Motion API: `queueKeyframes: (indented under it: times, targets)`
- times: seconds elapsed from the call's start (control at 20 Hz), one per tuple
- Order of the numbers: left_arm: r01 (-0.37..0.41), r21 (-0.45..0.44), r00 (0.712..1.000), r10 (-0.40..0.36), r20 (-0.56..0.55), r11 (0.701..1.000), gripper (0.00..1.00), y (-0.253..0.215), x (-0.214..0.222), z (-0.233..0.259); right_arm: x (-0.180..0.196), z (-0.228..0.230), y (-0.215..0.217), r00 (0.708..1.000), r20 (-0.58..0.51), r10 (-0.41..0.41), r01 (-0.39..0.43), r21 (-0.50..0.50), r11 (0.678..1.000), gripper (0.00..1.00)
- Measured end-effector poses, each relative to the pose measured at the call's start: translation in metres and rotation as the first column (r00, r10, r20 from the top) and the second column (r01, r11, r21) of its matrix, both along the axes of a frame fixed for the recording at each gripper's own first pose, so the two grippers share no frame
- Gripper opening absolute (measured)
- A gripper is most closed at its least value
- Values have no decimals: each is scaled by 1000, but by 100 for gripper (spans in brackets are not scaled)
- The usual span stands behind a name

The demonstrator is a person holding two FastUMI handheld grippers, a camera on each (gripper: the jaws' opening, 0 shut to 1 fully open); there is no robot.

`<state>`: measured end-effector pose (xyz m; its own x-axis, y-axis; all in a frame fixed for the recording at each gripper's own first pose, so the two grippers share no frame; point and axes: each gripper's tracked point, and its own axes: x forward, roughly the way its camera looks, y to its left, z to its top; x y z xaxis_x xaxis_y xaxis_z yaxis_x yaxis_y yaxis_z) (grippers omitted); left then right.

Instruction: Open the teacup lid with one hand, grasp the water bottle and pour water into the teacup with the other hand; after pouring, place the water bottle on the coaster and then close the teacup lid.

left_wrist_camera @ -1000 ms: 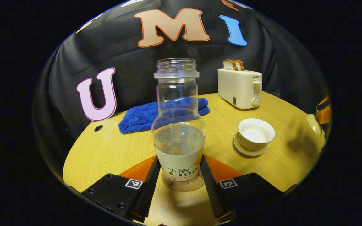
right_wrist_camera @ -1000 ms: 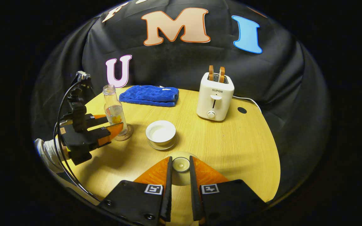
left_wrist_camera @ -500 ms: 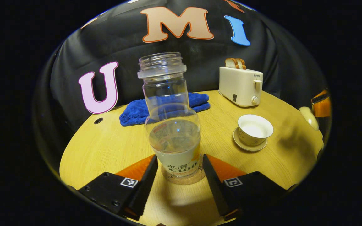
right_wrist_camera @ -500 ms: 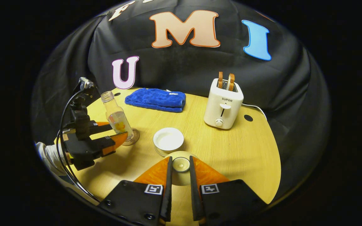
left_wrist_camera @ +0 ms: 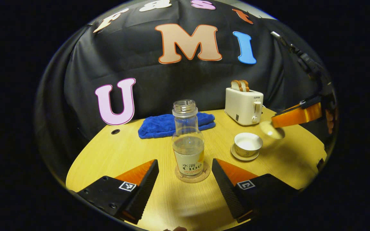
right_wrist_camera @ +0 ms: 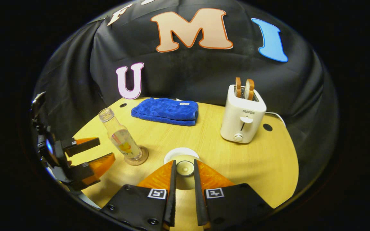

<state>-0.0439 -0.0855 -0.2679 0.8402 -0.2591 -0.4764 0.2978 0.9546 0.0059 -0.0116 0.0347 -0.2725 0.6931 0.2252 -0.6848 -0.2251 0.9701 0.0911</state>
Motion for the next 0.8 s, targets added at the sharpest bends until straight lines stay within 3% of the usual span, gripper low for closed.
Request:
queueKeyframes:
  times: [0.3,0.8]
  targets:
    - [-42,20,997,41,61,999,96,27,-12,37,24,-38,15,999,-51,12,-12,-1,1000,27]
    - [-79,42,994,75,78,996,97,53,-16,50,35,-63,22,997,-81,3,-7,-50,999,30]
